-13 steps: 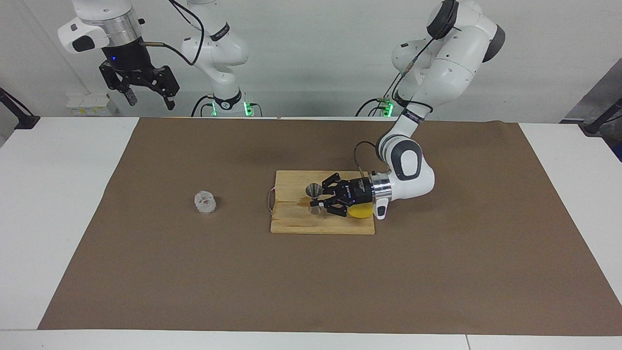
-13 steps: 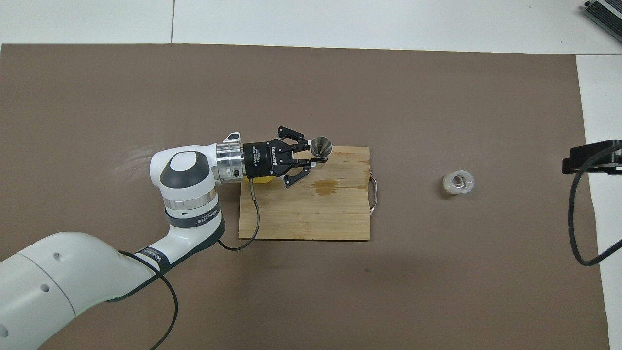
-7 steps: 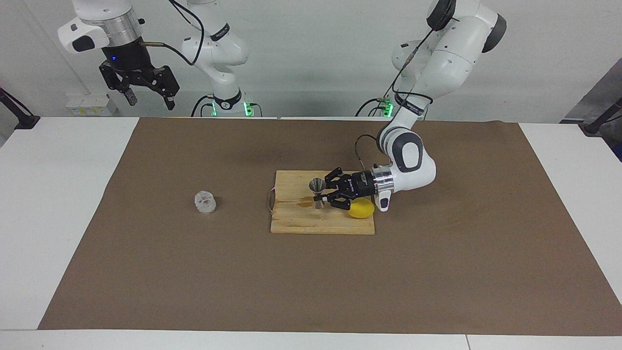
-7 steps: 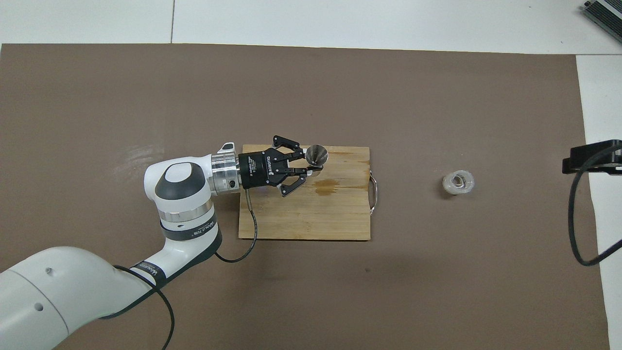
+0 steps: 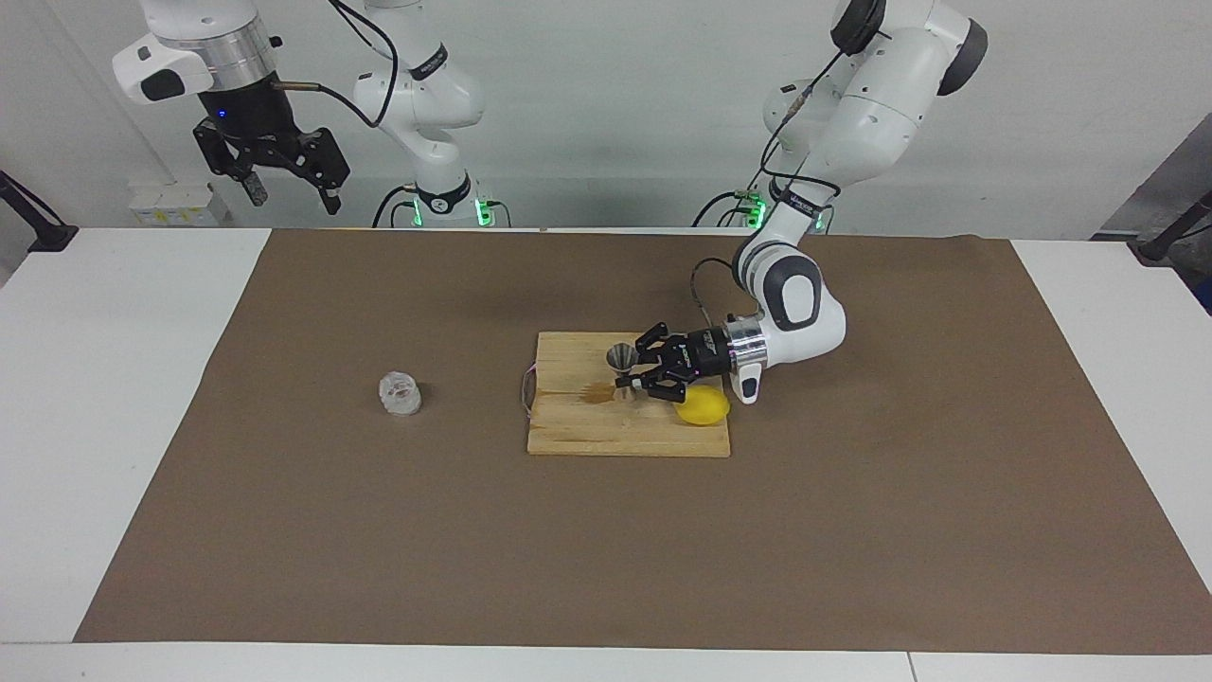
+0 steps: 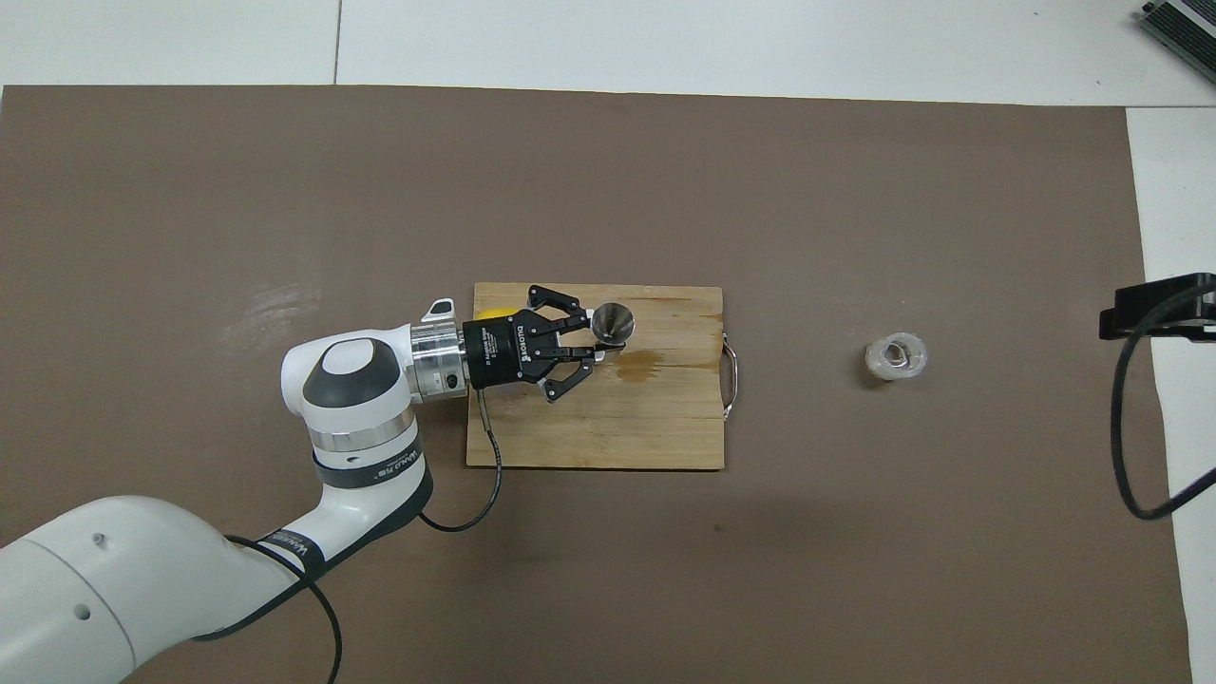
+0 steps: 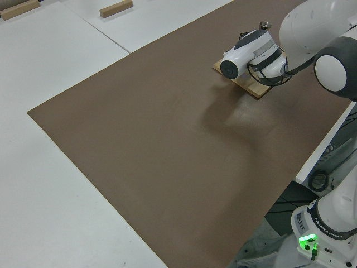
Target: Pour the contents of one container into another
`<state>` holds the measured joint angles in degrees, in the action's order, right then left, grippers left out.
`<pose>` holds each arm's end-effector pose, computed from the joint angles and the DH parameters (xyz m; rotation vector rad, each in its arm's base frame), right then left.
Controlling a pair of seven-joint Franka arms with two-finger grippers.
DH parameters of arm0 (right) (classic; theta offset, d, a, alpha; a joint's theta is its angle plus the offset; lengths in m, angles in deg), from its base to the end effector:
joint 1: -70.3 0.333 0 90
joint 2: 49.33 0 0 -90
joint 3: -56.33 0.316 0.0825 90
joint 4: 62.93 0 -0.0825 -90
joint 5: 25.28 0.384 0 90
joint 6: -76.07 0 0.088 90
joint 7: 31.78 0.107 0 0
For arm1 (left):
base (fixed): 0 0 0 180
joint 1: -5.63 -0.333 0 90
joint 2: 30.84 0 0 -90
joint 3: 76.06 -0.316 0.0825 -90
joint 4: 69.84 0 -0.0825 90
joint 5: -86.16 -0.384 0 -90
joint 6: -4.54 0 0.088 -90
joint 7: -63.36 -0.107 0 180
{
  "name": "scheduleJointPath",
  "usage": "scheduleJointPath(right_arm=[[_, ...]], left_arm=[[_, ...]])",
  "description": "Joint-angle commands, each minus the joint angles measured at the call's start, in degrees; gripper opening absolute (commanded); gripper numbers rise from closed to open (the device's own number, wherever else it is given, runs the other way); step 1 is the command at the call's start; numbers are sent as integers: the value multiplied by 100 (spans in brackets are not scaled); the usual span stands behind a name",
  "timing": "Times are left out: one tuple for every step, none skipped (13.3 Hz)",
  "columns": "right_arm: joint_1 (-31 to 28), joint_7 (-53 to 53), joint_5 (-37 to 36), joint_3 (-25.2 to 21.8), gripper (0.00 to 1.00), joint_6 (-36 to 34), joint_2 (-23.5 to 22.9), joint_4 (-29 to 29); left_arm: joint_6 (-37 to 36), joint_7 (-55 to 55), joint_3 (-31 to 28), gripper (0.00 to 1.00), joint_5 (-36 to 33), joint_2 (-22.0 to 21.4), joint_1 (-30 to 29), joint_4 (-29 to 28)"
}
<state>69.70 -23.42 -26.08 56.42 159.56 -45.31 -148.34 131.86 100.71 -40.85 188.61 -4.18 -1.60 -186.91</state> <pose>0.5193 -0.0062 0.6894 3.1200 -0.2449 0.0587 0.5247 -0.2991 0.2690 1.1812 1.4083 -1.0942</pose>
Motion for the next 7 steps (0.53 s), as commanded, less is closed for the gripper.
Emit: scheduleJointPath(right_arm=[[-90, -142, 27, 52, 100, -61, 56, -37], [-90, -142, 27, 52, 100, -61, 56, -37], [-90, -142, 27, 52, 100, -61, 56, -37], [-90, -142, 27, 52, 100, -61, 56, -37], [-90, -142, 27, 52, 100, -61, 56, -37], [-90, -142, 27, 52, 100, -61, 56, -37], [-90, -142, 27, 52, 100, -61, 56, -37]], left_arm=[[47, -70, 13, 0, 197, -424, -112, -378], [47, -70, 13, 0, 197, -442, -121, -422], [65, -79, 13, 0, 197, -451, -129, -466], [65, -96, 13, 0, 197, -468, -130, -492], [65, -157, 13, 0, 258, -468, -130, -519], [65, -306, 13, 0, 468, -468, -130, -606], [56, -490, 13, 0, 626, -468, -121, -624]])
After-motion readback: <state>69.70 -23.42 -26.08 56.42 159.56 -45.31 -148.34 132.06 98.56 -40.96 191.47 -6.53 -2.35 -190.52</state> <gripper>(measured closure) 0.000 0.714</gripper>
